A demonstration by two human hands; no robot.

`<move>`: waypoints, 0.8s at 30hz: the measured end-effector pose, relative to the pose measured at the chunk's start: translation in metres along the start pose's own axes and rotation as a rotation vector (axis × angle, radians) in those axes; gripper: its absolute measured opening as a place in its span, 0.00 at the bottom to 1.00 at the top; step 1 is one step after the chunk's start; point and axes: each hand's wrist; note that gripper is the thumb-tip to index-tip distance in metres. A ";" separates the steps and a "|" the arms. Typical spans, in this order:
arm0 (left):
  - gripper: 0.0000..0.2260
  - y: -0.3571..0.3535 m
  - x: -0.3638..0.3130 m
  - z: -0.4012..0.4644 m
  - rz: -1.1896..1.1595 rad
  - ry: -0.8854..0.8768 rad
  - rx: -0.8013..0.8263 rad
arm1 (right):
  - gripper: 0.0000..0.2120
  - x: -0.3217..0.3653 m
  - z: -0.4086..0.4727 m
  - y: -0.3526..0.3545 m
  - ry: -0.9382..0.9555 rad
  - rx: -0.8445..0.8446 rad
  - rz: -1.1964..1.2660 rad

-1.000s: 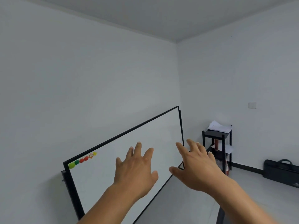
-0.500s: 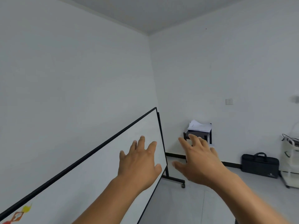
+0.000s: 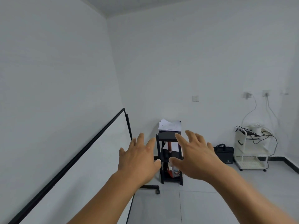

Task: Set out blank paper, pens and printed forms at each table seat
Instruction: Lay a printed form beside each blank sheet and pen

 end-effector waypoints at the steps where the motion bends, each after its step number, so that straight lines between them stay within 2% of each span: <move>1: 0.34 -0.007 0.003 0.018 -0.016 -0.027 0.003 | 0.44 -0.004 0.015 -0.005 -0.034 0.002 -0.002; 8: 0.35 -0.043 0.003 0.136 -0.034 -0.107 0.022 | 0.43 -0.039 0.112 -0.021 -0.124 -0.008 -0.004; 15: 0.36 -0.087 -0.033 0.298 -0.036 -0.154 0.044 | 0.43 -0.120 0.253 -0.039 -0.186 -0.015 0.002; 24: 0.33 -0.118 -0.054 0.490 -0.100 -0.135 0.069 | 0.43 -0.179 0.443 -0.026 -0.152 0.037 -0.033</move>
Point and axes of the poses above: each hand's wrist, its own z-axis towards the middle knuckle, its own y-axis out of the back of the hand, x = y × z, and after that the axes turned 12 degrees about z, right-handed
